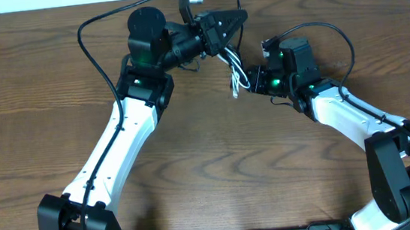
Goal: Untangle cables
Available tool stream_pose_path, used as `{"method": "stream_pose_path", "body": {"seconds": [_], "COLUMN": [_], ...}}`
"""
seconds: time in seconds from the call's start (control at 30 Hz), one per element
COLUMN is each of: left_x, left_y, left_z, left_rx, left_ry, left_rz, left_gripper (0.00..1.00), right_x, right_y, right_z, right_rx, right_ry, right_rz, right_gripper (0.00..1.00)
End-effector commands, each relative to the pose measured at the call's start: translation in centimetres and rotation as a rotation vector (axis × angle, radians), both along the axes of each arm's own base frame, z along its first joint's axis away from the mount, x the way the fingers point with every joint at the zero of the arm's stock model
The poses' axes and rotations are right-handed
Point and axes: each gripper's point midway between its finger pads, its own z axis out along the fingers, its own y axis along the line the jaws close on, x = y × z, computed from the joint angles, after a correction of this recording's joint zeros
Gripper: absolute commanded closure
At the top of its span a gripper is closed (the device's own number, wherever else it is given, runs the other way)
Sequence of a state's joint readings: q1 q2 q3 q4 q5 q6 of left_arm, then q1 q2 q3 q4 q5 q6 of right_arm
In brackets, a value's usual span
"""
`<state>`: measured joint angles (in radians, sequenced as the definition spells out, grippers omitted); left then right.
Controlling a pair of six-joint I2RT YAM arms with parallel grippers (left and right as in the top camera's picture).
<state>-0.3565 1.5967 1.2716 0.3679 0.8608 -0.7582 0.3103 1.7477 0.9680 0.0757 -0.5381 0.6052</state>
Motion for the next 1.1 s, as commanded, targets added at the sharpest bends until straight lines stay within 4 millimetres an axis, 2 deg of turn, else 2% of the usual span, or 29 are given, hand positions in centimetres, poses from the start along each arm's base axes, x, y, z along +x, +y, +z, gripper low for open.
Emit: {"method": "stream_pose_path", "body": {"seconds": [0.0,0.27,0.4,0.47,0.73,0.9,1.07], "left_x": [-0.7,2.0,3.4,3.6,3.7,3.6,3.5], "left_y": [0.1,1.8,3.3,3.6,3.7,3.6,3.5], "left_z": [0.7,-2.5,-4.4,-4.7,-4.7,-4.7,-4.6], "left_rx": [-0.001,0.064,0.064,0.055,0.013,-0.015,-0.031], "left_ry": [0.006,0.145,0.288,0.321,0.384,0.427,0.453], "left_rz": [-0.018,0.182,0.322,0.348,0.365,0.362,0.355], "left_gripper": [0.92,0.93,0.93,0.93,0.92,0.93,0.92], "right_x": [-0.5,-0.2,-1.2,-1.9,-4.1,-3.0,-1.1], "right_y": [0.1,-2.6,-2.5,-1.9,1.4,1.8,1.0], "right_z": [1.5,6.4,8.1,8.6,7.8,6.5,5.1], "right_rx": [0.006,0.04,0.056,0.072,0.024,-0.096,-0.272], "right_ry": [-0.138,-0.335,-0.436,-0.479,-0.556,-0.558,-0.578], "right_rz": [0.168,0.247,0.341,0.404,0.546,0.487,0.396], "right_gripper": [0.51,0.38,0.31,0.26,0.24,0.24,0.25]}}
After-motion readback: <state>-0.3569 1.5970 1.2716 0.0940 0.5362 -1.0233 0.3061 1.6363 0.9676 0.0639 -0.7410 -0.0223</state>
